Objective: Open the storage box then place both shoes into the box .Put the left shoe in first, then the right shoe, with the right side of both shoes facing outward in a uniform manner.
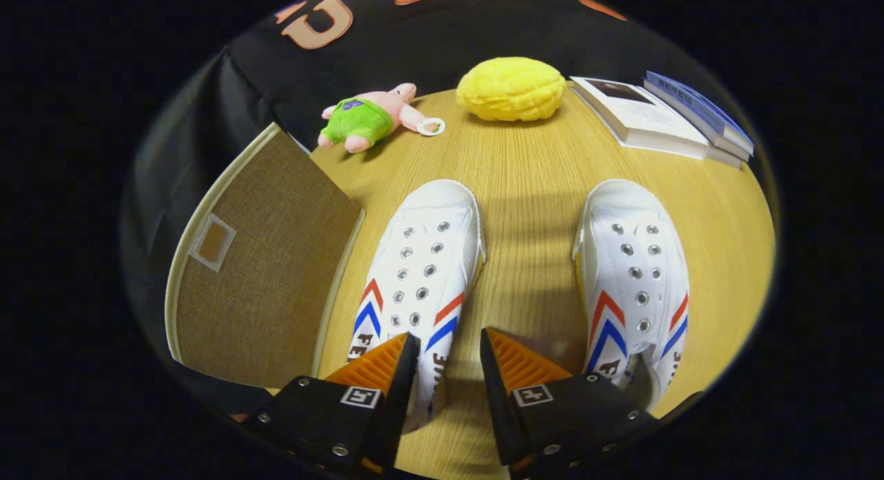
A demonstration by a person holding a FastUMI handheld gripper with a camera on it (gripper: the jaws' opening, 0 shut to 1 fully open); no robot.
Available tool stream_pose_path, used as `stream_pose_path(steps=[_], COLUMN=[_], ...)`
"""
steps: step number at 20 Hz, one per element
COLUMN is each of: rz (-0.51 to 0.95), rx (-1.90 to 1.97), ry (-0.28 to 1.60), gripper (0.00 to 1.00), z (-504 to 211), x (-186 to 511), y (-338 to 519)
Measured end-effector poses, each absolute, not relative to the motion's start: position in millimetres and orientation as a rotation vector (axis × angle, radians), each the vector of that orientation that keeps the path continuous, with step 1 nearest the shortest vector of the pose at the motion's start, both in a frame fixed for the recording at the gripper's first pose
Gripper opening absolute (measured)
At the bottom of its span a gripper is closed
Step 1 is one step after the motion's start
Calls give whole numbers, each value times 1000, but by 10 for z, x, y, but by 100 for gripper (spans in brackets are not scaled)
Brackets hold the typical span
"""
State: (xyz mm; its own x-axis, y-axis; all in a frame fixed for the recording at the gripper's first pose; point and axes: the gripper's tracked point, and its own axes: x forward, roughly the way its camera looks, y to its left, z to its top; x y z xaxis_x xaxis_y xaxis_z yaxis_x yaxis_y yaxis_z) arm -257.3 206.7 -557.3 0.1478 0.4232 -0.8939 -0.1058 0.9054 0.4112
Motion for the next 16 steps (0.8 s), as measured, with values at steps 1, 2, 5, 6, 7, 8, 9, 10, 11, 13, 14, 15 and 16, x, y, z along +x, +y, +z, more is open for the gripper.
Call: stream_pose_path(steps=[1,2,5,6,7,8,9,10,11,13,14,15,16], rz=[372,339,264,259,266,270,275,280,282,290,296,300,308], rx=[338,370,458,478,473,461,454,466,479,498,509,520,526], ry=[1378,1385,1426,1415,1402,1394,1384,1372,1355,1326,1313,1296,1271], gripper=[39,23,10,6,5,4,4,4,4,3,3,3,3], z=[-5560,-5526,-5529,-5518,-5484,-5456,-5433,-5353,-5276,-5164,-5086,-4987,-4880], x=[-2576,-2573,-2571,-2535,-2513,-2507,-2496,-2452,-2403,-2333,-2280,-2214,-2134], y=[2124,2094,2102,2104,2105,2099,2104,2144,2173,2199,2221,2246,2274])
